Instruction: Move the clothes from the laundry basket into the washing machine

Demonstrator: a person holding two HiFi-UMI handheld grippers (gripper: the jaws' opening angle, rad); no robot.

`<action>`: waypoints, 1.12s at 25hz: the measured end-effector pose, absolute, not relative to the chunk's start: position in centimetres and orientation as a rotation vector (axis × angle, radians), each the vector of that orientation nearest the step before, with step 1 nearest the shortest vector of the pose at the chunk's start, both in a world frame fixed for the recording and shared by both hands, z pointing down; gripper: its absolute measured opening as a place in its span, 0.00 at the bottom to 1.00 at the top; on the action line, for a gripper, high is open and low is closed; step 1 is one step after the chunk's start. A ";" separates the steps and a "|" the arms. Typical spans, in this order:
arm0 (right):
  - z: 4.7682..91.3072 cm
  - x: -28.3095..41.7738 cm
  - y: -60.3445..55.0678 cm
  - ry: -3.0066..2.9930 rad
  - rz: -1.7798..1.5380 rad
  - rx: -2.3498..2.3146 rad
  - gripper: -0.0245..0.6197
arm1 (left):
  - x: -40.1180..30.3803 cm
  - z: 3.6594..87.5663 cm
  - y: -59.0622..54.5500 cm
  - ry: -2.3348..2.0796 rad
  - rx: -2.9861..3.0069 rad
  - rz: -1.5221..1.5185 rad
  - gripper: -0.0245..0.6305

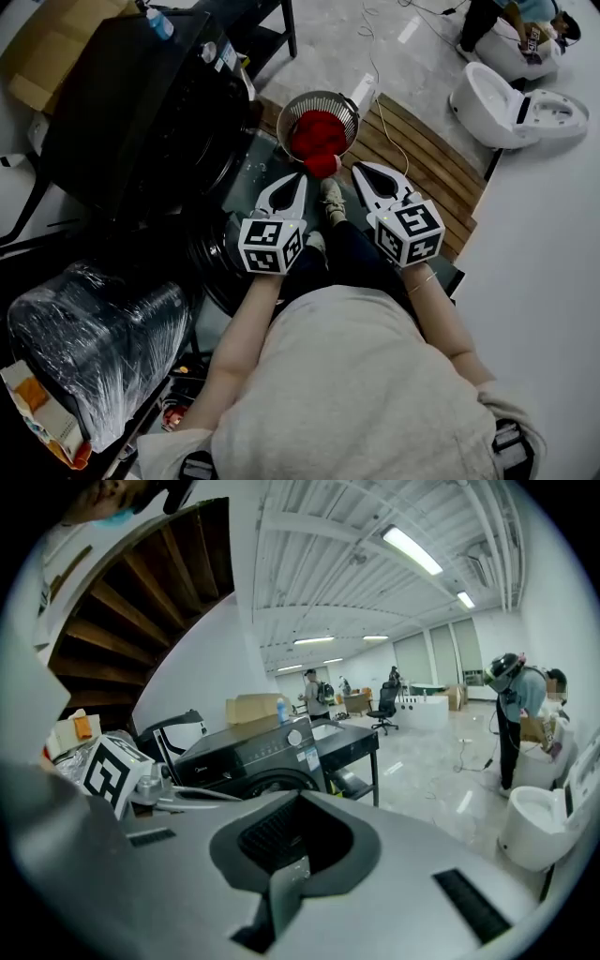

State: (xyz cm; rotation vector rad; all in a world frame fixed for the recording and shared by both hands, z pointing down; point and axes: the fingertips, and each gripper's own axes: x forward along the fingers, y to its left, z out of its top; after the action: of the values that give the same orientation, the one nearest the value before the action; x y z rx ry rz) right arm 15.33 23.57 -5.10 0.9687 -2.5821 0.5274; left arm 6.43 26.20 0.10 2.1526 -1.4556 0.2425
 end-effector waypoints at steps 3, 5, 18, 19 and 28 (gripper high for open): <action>-4.3 14.8 20.6 -2.576 0.529 0.931 0.05 | 6.2 0.6 23.4 -1.463 2.134 0.255 0.05; -3.7 14.9 18.5 -2.567 0.531 0.912 0.05 | 6.0 1.0 21.2 -1.471 2.112 0.265 0.05; 1.6 14.9 6.4 -2.484 0.529 0.711 0.05 | 5.8 5.3 10.7 -1.415 2.068 0.405 0.05; 2.3 14.9 6.0 -2.474 0.532 0.703 0.05 | 5.7 6.0 10.5 -1.397 2.065 0.425 0.05; 11.7 14.3 4.5 -2.347 0.617 0.692 0.05 | 5.6 16.0 9.9 -1.203 2.015 0.485 0.05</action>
State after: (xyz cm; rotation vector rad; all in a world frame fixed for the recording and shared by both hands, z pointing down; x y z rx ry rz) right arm 14.25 4.46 11.70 0.6922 -2.3468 0.6174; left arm 5.60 9.92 16.00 2.0154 -1.2025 0.4848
